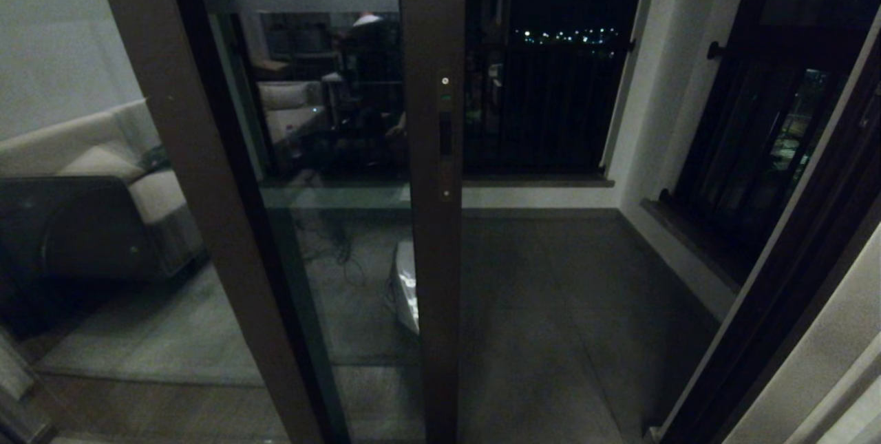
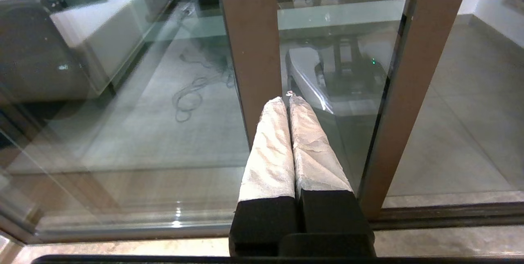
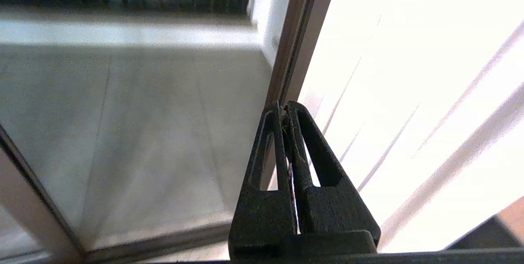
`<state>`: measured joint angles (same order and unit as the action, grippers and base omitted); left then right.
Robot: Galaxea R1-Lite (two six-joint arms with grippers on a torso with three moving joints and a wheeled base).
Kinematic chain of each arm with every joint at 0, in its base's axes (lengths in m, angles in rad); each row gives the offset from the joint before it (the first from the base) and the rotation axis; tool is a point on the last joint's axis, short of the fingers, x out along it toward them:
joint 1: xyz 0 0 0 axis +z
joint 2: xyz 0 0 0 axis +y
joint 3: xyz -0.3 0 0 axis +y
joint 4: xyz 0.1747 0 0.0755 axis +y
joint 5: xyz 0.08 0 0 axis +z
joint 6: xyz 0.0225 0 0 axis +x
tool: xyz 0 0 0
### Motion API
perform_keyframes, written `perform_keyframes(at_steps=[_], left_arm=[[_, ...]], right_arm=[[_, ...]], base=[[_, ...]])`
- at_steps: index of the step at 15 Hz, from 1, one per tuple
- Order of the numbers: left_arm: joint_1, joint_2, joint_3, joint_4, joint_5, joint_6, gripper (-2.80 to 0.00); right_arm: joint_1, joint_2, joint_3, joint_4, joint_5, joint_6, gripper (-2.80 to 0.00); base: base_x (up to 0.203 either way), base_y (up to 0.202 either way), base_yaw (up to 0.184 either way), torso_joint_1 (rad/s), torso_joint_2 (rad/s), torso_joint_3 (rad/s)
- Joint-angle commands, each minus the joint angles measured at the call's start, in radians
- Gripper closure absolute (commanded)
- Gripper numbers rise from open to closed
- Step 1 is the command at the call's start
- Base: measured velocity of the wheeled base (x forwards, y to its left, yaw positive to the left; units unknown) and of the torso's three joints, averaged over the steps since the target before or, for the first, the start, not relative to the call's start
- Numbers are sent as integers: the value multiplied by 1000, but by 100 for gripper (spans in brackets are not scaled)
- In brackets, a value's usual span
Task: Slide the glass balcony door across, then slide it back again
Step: Open the slid door
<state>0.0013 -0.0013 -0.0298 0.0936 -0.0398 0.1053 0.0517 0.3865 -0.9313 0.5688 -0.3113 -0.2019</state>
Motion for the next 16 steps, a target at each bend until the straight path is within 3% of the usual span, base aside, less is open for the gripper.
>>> perform_keyframes(at_steps=[1,4,6,9,12,14,16], left_arm=[[0,0,-1,0,0,1,0],[0,0,0,0,0,1,0],[2,0,1,0,0,1,0],[1,0,0,0,0,1,0],[0,0,1,0,0,-1,0],[0,0,1,0,0,-2,0],[1,0,-1,2,-5,0,0]], right_arm=[[-29,-300,120,10,113,-32,0],[-43,-394,373,-6,252,10,0],[-47,-390,581,-101,311,36,0],[-49,-388,890,-478,339,58,0],[-50,-387,916,-521,324,172,0],[-50,-387,914,-518,319,150,0],[-50,-387,916,-521,316,187,0]], base=[[0,0,0,0,0,0],[0,0,0,0,0,0],[0,0,0,0,0,0],[0,0,0,0,0,0],[0,0,0,0,0,0],[0,0,0,0,0,0],[0,0,0,0,0,0]])
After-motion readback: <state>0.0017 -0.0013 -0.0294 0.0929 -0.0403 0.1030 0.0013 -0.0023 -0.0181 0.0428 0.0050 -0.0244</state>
